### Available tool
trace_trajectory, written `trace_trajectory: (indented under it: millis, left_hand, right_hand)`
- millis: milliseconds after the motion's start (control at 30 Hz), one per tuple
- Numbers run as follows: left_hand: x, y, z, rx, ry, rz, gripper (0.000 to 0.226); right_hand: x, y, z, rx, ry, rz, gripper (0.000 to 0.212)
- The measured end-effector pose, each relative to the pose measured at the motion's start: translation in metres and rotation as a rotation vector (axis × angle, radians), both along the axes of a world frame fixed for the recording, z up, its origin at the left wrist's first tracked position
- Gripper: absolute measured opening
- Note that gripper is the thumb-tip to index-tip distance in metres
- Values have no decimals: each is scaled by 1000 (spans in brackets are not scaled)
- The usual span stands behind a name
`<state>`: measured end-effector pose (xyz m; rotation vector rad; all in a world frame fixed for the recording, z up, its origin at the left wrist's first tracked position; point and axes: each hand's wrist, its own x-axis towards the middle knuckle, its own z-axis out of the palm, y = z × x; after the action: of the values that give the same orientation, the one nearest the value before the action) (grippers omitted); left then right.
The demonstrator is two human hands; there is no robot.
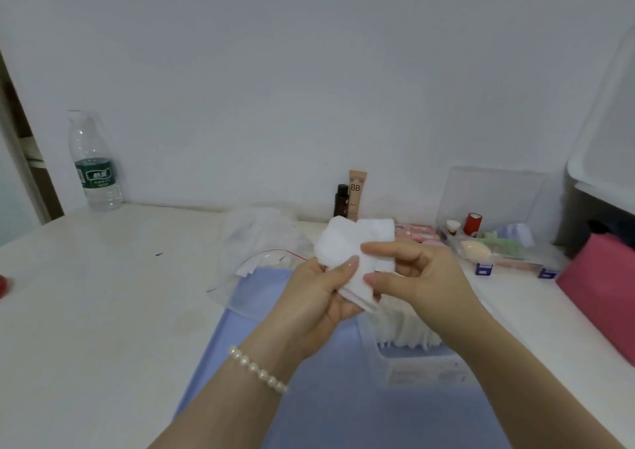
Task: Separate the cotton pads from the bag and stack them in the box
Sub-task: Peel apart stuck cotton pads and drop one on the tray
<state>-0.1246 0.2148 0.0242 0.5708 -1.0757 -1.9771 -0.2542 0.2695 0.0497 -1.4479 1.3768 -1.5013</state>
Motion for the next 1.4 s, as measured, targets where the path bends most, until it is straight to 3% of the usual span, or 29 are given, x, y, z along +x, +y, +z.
trace_trajectory:
  millis: [100,300,533,667,767,867,1033,1133,1233,1400]
  left_hand:
    - [1,-3,-6,-5,-30,-13,24]
    - [7,-2,-7,-63,-103,-36,17]
    - [8,5,-4,-32,-16,7,24]
    - [9,2,-5,4,-25,68,21]
    - [8,2,-7,-52,-113,67,12]
    - [5,3,-12,-110,-220,70,4]
    - [4,4,-15,-151,-278,104,4]
    - [5,4,-14,-148,-302,109,13]
    - [5,4,-15,-164,-339,103,15]
    - [5,6,-16,-235,-341,84,7]
  right_hand:
    - [-11,-3,1,39,-46,-8,18]
    - [-27,-14,2,33,-31,-49,7]
    - [-28,-16,-1,14,-83,-33,20]
    - [-36,-15,4,-33,-137,-133,24]
    - [-43,-12,9,-55,-189,-116,25]
    - [-45,-8,11,-30,-121,-66,24]
    - [-46,-9,7,-30,-88,-73,30]
    - [-43,-9,10,-61,-239,42,20]
    - [-40,-9,13,-74,-456,170,25]
    - [-33,-10,5,3,-373,220,37]
